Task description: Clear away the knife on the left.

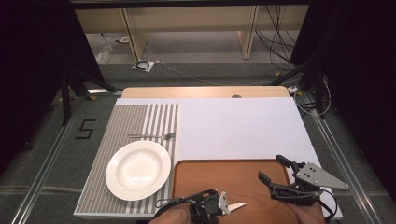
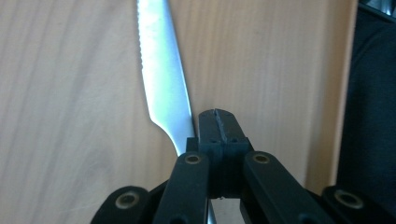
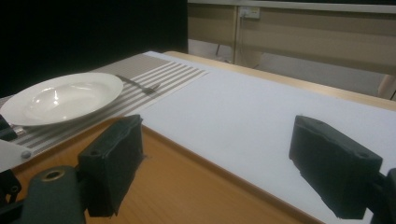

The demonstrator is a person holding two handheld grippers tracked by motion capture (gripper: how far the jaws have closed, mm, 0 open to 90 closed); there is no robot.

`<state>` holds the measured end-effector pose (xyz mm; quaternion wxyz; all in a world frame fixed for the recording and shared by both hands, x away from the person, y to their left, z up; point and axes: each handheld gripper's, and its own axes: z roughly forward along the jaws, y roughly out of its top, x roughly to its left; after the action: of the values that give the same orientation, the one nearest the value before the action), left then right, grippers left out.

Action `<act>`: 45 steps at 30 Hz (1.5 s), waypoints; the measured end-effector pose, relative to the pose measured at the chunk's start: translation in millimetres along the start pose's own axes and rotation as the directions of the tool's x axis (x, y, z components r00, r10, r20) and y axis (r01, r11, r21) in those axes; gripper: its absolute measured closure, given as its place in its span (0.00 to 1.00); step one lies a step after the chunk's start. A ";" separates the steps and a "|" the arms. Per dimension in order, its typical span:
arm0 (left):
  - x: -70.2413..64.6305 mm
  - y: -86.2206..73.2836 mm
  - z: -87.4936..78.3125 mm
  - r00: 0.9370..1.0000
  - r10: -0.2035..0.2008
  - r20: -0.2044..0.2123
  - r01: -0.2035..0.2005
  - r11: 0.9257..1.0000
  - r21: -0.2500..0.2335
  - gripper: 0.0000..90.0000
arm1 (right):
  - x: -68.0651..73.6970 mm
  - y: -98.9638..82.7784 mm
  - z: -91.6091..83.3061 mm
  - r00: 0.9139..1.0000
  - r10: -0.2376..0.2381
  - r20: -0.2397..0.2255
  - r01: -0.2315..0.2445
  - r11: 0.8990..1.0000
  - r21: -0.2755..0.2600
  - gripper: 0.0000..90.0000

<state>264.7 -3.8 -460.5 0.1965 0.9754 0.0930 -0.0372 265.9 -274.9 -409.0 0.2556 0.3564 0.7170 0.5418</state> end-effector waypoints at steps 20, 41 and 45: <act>21.2 -9.7 -7.5 0.995 -0.068 -0.070 0.068 0.998 -0.004 0.99 | 0.3 0.2 -0.4 1.000 -0.001 -0.001 0.001 1.000 0.001 0.21; 43.2 -23.6 -15.4 0.983 -0.153 -0.103 0.152 0.988 -0.021 0.99 | 0.2 0.3 -0.4 1.000 -0.010 -0.001 0.010 1.000 -0.001 0.21; 46.5 -25.9 -17.0 0.980 -0.159 -0.116 0.158 0.987 -0.017 0.99 | 0.2 0.3 -0.5 1.000 -0.010 -0.001 0.010 1.000 -0.001 0.21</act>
<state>305.8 34.1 -459.7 0.1908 0.9646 0.1818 0.0048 265.5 -275.0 -408.7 0.2580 0.3522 0.7188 0.5410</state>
